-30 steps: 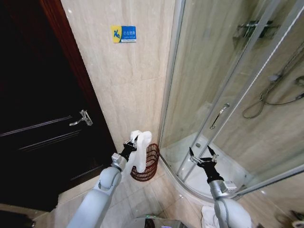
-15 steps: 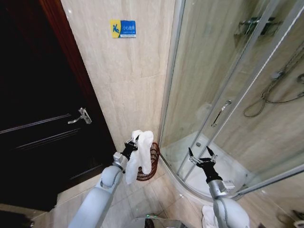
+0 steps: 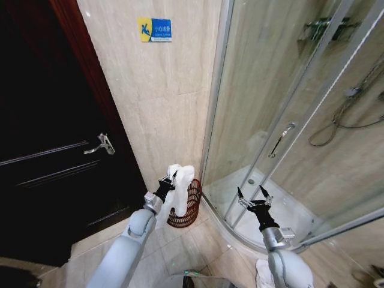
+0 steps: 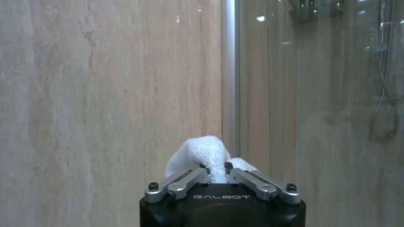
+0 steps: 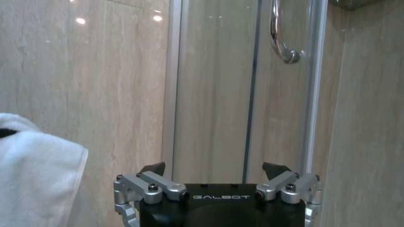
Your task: Discard the used towel into the hamper.
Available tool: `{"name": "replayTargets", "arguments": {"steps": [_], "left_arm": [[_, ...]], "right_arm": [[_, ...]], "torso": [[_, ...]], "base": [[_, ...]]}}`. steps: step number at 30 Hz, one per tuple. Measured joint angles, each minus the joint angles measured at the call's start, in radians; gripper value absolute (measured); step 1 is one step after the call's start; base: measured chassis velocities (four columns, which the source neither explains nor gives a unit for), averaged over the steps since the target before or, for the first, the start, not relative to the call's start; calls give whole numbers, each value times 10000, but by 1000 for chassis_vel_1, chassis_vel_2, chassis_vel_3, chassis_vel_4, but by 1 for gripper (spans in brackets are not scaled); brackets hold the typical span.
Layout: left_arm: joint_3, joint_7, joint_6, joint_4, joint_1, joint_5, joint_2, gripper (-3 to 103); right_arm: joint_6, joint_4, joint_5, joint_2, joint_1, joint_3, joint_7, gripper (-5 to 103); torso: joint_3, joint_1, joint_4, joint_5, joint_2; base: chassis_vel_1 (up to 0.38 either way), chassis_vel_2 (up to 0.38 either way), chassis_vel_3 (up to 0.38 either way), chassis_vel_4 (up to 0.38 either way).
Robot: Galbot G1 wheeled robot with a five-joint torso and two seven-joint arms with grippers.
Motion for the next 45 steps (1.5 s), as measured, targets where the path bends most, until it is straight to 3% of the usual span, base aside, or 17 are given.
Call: {"name": "replayTargets", "arguments": {"steps": [7, 21, 30, 43, 45], "left_arm": [[305, 2, -8, 255, -547, -100, -49, 2], [1080, 7, 292, 1126, -2987, -746, -21, 2], [1547, 132, -91, 2646, -4129, -721, -373, 2], [1630, 282, -419, 3815, -5033, -663, -747, 2], [1605, 340, -564, 4216, -5317, -562, -830, 2]], "right_arm": [[37, -66, -70, 9, 31, 13, -9, 100], [36, -102, -139, -9, 31, 157, 8, 100], [63, -151, -109, 0, 10, 238, 33, 100], [61, -314, -76, -99, 83, 257, 49, 100], [59, -459, -12, -188, 195, 307, 59, 100]], "torso": [[-167, -142, 1, -1, -309], [-487, -412, 0, 0, -897], [-671, -572, 0, 0, -1243], [-866, -734, 0, 1, -1600], [-977, -826, 0, 1, -1801]], "base": [[0, 0, 0, 0], [0, 0, 0, 0], [0, 0, 0, 0], [0, 0, 0, 0], [0, 0, 0, 0]]}}
